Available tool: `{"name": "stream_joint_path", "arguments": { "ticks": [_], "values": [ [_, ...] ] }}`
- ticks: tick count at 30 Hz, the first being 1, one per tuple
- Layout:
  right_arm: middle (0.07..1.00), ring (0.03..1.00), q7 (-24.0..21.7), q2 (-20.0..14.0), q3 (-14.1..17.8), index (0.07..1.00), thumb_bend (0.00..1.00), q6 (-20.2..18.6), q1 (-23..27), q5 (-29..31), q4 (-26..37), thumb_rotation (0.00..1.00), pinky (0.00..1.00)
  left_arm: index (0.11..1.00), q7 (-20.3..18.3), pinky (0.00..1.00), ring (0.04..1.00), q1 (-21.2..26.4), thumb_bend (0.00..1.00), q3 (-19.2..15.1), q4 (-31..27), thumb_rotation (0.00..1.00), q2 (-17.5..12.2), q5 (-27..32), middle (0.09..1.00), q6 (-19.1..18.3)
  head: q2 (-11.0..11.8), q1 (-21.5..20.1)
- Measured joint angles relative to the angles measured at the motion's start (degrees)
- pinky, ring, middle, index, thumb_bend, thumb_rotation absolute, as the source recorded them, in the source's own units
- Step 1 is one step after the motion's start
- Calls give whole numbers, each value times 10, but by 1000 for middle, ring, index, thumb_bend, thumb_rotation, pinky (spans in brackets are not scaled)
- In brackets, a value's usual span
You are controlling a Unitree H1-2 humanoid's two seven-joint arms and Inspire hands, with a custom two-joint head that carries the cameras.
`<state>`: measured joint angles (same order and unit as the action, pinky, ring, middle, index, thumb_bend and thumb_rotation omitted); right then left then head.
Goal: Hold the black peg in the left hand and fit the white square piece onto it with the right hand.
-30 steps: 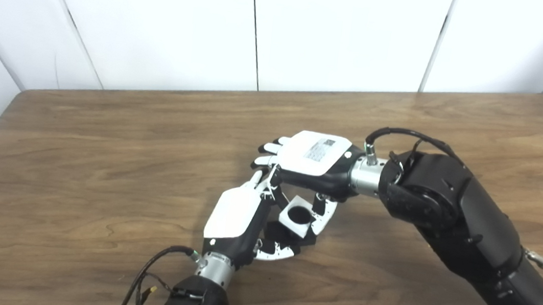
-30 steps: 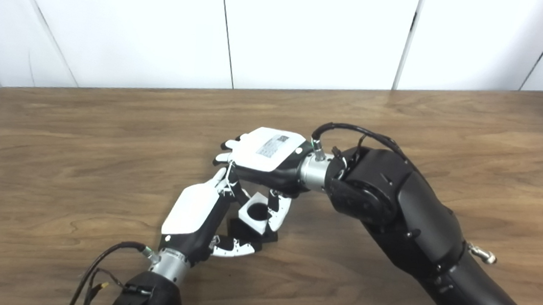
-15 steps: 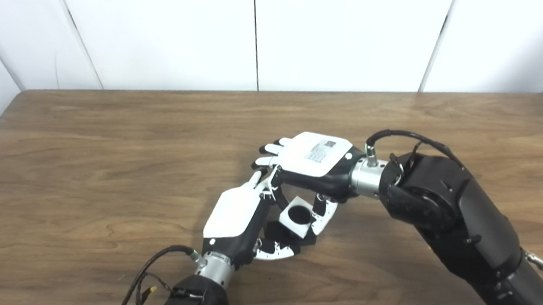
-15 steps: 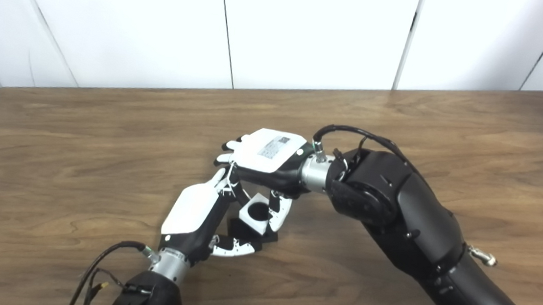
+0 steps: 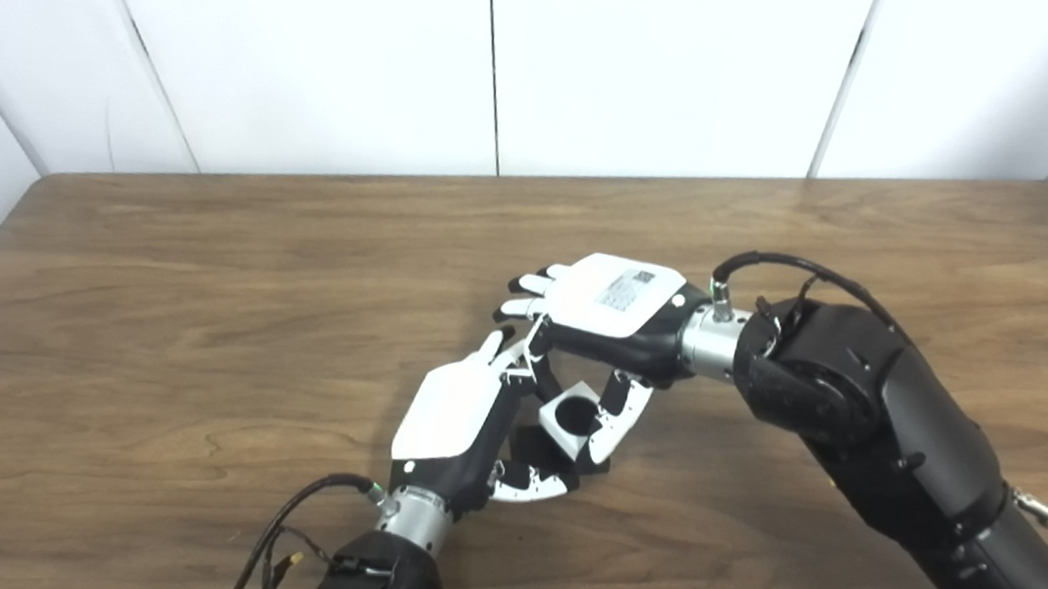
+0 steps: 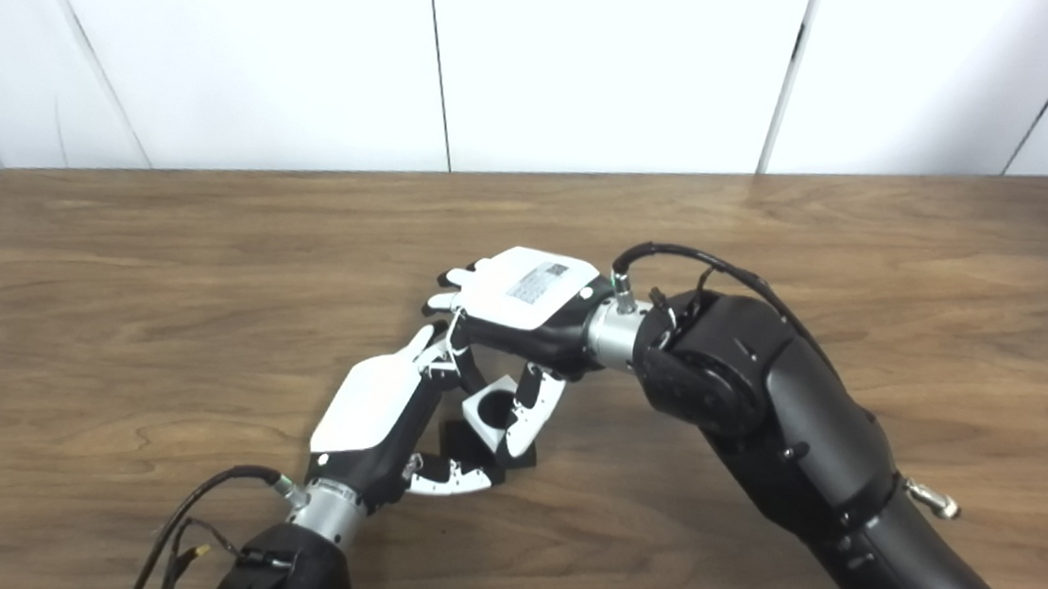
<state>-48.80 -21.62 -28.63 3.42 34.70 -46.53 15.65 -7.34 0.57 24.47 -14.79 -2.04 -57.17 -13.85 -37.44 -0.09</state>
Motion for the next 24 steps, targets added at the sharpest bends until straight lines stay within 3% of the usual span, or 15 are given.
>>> {"name": "stream_joint_path", "arguments": {
  "ticks": [1, 2, 5, 24],
  "values": [
    [940, 1000, 0, -1, 1, 663, 945, 0, -1, 0, -2, 402, 974, 495, 0, 930, 989, 0, 521, 0, -1, 73, 0, -1, 920, 0, 0, 0],
    [942, 1000, 0, -4, 1, 664, 943, 0, -2, -1, -3, 402, 981, 583, 0, 930, 988, 0, 679, 1, -2, 138, 0, -4, 920, -1, -1, 0],
    [941, 1000, -3, -13, 1, 661, 943, 0, -10, -2, -5, 398, 984, 661, -6, 930, 984, -1, 803, 3, -6, 196, -1, -12, 916, -6, -2, 0],
    [940, 1000, -3, -16, 19, 658, 933, -6, -16, 6, -6, 386, 986, 798, -26, 924, 965, -9, 881, -2, -20, 222, -4, -23, 910, -13, -7, 0]
  ]
}}
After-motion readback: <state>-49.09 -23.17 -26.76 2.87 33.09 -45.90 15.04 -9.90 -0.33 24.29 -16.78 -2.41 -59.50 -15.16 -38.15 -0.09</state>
